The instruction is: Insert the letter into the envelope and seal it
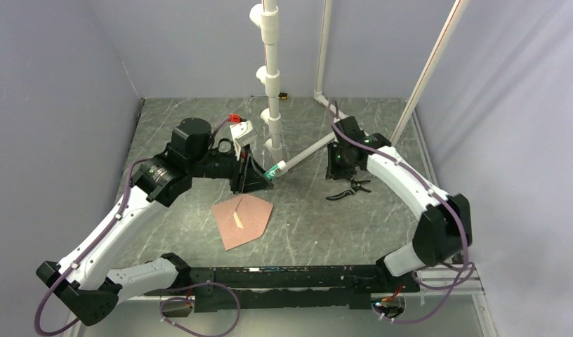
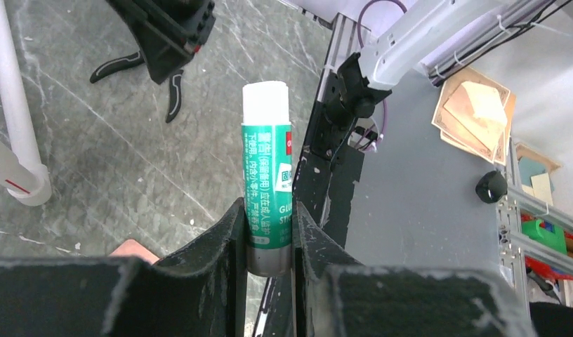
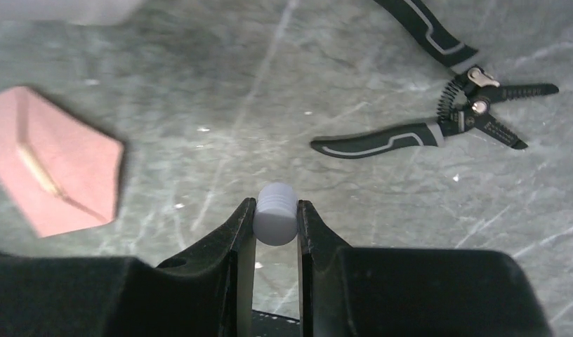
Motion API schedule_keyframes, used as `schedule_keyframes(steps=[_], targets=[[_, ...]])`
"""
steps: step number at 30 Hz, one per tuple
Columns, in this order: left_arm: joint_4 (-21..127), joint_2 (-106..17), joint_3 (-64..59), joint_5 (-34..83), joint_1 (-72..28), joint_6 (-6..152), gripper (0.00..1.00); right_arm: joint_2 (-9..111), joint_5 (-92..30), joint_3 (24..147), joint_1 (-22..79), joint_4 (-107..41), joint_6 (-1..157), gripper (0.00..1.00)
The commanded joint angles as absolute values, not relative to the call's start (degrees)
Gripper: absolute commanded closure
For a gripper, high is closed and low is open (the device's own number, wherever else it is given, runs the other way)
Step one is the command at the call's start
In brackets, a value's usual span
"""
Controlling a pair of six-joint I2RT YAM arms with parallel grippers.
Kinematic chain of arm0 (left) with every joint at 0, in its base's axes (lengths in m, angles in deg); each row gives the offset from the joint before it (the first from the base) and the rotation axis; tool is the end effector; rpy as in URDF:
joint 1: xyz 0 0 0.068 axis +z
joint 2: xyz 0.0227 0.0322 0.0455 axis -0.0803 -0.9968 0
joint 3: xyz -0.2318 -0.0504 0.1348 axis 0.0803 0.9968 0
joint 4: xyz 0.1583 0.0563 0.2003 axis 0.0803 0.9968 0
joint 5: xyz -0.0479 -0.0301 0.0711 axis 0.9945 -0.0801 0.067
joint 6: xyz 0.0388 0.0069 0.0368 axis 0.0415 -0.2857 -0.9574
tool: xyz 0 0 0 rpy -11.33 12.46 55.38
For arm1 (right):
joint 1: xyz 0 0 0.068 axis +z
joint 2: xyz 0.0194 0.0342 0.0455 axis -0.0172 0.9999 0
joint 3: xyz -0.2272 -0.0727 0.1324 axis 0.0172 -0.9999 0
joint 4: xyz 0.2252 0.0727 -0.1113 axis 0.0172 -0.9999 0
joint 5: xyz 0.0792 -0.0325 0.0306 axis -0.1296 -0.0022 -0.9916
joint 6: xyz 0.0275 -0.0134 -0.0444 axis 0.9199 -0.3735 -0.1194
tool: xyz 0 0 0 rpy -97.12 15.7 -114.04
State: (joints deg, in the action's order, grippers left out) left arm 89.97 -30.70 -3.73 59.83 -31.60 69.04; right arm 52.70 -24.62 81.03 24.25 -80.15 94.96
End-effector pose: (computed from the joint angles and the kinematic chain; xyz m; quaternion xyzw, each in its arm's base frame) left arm 0.1573 -0.1455 0.4151 0.3914 0.6994 -0.4767 0.3612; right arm 0.2664 0.1268 0.2907 -0.0170 0.9640 0.1228 0.2352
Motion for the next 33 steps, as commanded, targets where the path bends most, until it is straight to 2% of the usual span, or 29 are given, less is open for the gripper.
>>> schedule_keyframes(steps=[1, 15, 22, 33], targets=[[84.3, -30.7, -3.3, 59.0, -31.6, 72.6, 0.98, 57.7, -18.4, 78.7, 25.0, -76.9, 96.3, 1.0], [82.6, -30.8, -1.8, 59.4, -31.7, 74.3, 0.98, 69.8, -14.8, 75.2, 25.2, -66.0, 97.0, 1.0], [82.8, -30.8, -1.6, 58.7, -31.6, 74.5, 0.98, 72.9, -11.3, 74.3, 25.2, -62.0, 98.1, 0.95], [87.4, -30.4, -4.9, 55.5, -31.7, 71.7, 0.98, 75.0, -12.3, 73.4, 25.2, -63.2, 97.5, 0.68]])
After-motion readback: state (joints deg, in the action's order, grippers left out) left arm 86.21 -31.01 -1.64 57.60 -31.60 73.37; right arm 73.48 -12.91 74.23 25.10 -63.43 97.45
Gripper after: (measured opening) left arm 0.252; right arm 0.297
